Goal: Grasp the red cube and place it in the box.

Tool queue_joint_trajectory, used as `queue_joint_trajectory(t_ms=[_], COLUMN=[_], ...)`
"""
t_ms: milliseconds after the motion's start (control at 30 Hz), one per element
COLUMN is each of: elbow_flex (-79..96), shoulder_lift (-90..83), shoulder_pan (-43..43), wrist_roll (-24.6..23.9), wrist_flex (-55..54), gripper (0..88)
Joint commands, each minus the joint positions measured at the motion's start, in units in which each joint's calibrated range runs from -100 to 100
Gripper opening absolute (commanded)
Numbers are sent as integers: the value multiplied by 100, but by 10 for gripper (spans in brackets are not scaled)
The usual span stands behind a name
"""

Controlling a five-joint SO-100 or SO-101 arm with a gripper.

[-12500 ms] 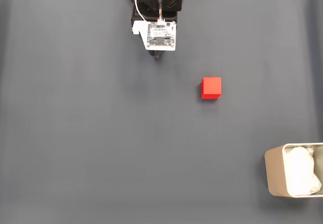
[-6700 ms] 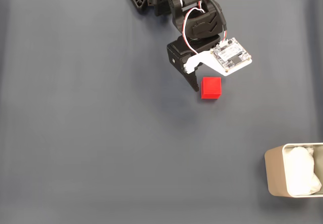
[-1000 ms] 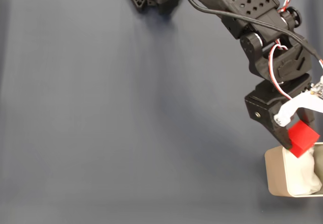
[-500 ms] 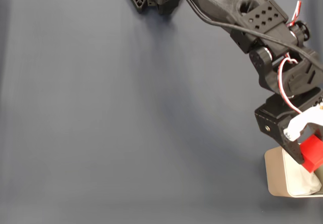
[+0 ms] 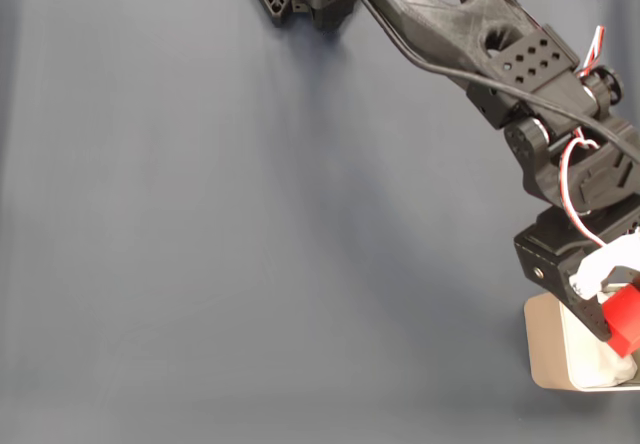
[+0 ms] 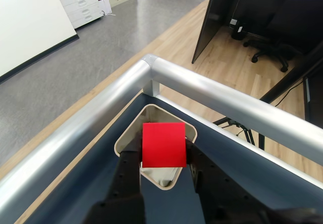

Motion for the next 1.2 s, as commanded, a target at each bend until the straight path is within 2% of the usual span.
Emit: queue_joint_trajectory(t_ms=[0, 1167], elbow_flex=[-512, -968], shoulder_lift=[77, 658], shoulder_pan=[-55, 2], wrist_roll=[-10, -73], wrist_flex=[8, 8], gripper=[24, 41])
